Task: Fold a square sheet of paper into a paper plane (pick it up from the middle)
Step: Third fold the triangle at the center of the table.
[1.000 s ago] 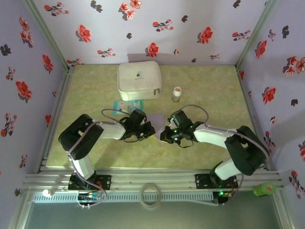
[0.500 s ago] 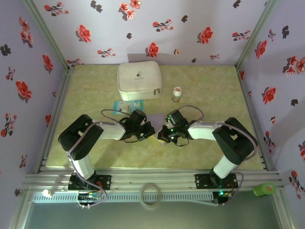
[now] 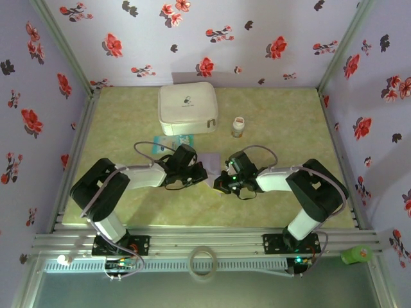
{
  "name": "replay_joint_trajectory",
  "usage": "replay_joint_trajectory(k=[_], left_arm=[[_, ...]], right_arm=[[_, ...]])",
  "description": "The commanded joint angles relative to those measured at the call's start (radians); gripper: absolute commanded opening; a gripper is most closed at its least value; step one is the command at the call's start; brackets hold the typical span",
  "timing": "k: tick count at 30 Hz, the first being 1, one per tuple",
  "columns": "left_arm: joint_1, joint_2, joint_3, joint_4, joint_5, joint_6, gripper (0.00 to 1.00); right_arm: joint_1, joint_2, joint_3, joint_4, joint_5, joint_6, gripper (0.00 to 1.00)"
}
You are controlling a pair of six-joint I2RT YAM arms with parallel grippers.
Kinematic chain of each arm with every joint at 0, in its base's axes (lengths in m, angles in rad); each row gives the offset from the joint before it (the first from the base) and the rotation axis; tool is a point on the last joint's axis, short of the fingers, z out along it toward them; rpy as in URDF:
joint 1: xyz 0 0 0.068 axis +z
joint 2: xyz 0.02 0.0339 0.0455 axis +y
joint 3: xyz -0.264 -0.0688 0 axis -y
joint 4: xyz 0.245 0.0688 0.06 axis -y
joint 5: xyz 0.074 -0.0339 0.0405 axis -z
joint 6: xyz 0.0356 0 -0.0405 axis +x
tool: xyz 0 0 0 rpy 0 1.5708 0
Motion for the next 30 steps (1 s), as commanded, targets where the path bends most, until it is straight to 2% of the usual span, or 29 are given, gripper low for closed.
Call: replay_joint_trajectory(k=[1, 9, 16, 21, 30], left_arm=[[-0.021, -0.021, -0.011, 0.019, 0.032, 0.009, 0.0], [-0.05, 0.051, -0.011, 0.083, 0.06, -0.031, 0.0], [-0.041, 0.108, -0.014, 0.015, -0.015, -0.025, 0.0], [0.007, 0.097, -0.045, 0.024, -0.045, -0.014, 0.0], [0.129, 0.085, -0.044, -0.009, -0.029, 0.041, 0.0]], right_arm=[[-0.003, 0.028, -0.023, -0.116, 0.035, -0.019, 0.0], [-0.005, 0.025, -0.024, -0.125, 0.039, -0.021, 0.0], [-0.005, 0.029, -0.032, -0.131, 0.039, -0.025, 0.0], [-0.005, 0.03, -0.041, -0.151, 0.046, -0.041, 0.0], [-0.006, 0.038, -0.044, -0.165, 0.046, -0.056, 0.0]])
